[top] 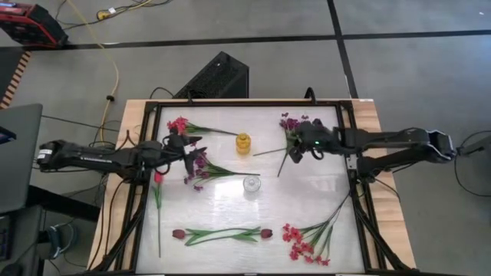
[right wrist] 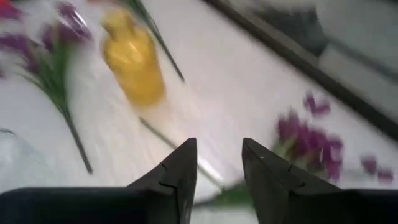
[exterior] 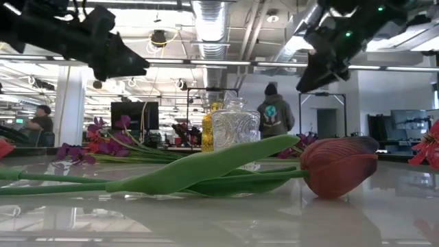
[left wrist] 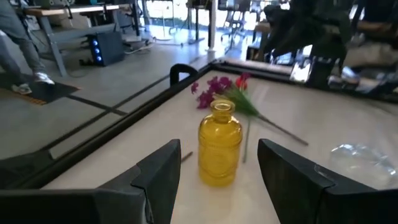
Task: Sort flowers into vase by color
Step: Put the top purple flowers into the yellow vase
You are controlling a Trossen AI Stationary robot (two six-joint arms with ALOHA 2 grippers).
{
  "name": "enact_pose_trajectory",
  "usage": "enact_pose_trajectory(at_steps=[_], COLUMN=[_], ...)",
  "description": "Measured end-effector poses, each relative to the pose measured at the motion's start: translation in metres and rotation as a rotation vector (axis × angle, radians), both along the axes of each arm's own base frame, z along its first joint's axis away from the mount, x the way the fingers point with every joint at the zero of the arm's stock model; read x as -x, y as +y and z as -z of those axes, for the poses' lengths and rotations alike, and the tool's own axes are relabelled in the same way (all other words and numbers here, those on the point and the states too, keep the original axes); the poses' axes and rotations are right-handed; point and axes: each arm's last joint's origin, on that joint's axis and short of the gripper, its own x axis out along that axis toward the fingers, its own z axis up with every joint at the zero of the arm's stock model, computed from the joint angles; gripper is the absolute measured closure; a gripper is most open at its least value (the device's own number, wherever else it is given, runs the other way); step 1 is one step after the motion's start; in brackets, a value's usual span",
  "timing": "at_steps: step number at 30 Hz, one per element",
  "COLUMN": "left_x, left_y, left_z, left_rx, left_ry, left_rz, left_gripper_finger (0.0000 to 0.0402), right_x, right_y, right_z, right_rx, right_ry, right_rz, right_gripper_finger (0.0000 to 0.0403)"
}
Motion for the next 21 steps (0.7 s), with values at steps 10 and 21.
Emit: enact_pose_trajectory(at_steps=[10,21], left_x=[-0.014,-0.016], left_y=[0.001,0.001], left_z=[0.008,0.010], left_rx=[-0.071,-0.125], left_ry=[0.062,0.112], left_rz=[0.003,0.019], left_gripper_finger=[0.0198,0.0198], right_x=[-0.026,-0.039], right_y=[-0.038,-0.051], right_z=[0.042,0.085], right_rx=[-0.465,-0.574], right_ry=[0.186,0.250], right_rz=[0.208,0.461], right_gripper_finger=[0.0143,0.0142])
